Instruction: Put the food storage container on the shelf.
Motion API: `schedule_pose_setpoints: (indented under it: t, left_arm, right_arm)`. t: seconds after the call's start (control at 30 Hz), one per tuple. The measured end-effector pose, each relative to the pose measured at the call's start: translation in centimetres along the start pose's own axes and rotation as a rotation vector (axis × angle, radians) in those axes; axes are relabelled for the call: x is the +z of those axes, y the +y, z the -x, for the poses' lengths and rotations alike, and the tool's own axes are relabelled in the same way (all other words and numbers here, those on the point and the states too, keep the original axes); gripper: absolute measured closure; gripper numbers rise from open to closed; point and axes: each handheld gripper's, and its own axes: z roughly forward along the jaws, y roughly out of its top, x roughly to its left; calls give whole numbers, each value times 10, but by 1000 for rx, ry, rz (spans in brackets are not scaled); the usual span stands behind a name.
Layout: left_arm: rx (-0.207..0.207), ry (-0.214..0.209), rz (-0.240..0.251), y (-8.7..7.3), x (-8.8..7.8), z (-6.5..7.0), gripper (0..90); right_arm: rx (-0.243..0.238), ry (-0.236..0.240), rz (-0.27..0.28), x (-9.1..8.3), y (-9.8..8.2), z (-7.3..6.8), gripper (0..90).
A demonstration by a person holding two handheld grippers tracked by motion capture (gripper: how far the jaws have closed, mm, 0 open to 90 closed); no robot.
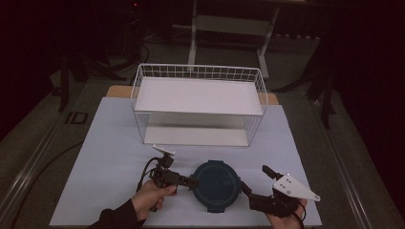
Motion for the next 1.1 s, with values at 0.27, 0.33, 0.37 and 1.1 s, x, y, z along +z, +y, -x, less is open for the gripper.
schedule_pose_setpoints:
  t: [0.27,0.33,0.37,1.1]
  left_arm:
    - [74,15,12,-8,-3,9,534]
    - [88,19,16,-9,-4,11,539]
    - [101,22,17,-10,-4,12,541]
    - [193,35,37,-22,-8,20,561]
  right_arm:
    - [229,180,-166,17,-9,18,197]
    - [305,228,-201,22,-12,25,222]
    - [332,252,-224,24,-14,28,234]
    - [625,517,-431,45,-42,48,551]
